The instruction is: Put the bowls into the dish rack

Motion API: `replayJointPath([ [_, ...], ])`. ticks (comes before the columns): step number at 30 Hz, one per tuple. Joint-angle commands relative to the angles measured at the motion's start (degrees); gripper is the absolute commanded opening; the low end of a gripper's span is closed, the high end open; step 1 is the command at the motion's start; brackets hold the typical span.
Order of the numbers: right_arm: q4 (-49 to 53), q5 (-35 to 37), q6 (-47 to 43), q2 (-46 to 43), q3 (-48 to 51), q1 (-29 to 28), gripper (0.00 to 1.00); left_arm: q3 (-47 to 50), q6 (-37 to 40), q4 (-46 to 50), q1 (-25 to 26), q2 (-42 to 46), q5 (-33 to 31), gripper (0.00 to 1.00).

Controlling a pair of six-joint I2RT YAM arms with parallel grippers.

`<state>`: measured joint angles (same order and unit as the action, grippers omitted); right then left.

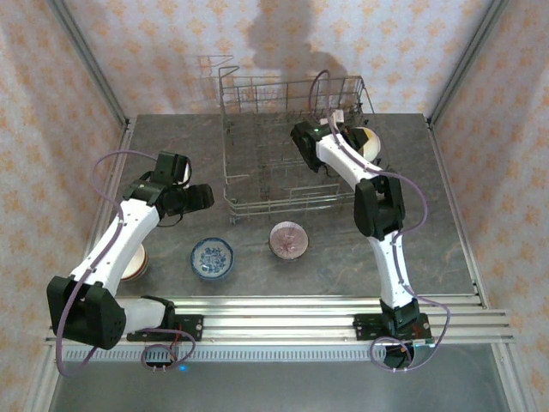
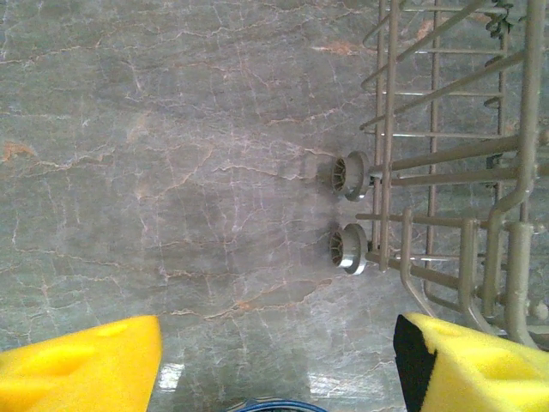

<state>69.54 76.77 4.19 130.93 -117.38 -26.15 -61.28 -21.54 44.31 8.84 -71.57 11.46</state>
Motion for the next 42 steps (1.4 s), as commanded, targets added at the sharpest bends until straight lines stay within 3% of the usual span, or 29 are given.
replayJointPath([
  [1, 11.2, 2.8, 10.5, 2.2, -2.9, 1.6, 0.02, -0.4, -0.5, 1.6, -0.4, 0.2, -2.5, 0.74],
  [7, 32.2, 3.3, 28.2, 8.4, -14.1, 2.3, 0.02, -3.9, 0.3, 2.3, -0.4, -3.5, -3.7, 0.74],
  [12, 31.0, 1.8, 28.2, 8.9, -13.8, 2.2, 0.03, -5.6, 0.1, 1.3, -0.4, -6.1, -2.4, 0.75],
  [26, 16.9, -3.5, 15.5, 9.3, -9.5, 1.4, 0.04, -5.1, -1.1, -0.1, -0.2, -7.6, -0.7, 0.75],
  [42, 16.4, -8.3, 12.6, 9.4, -8.2, -0.6, 0.25, -2.0, -2.4, -2.1, 0.0, -5.9, -0.1, 0.76],
])
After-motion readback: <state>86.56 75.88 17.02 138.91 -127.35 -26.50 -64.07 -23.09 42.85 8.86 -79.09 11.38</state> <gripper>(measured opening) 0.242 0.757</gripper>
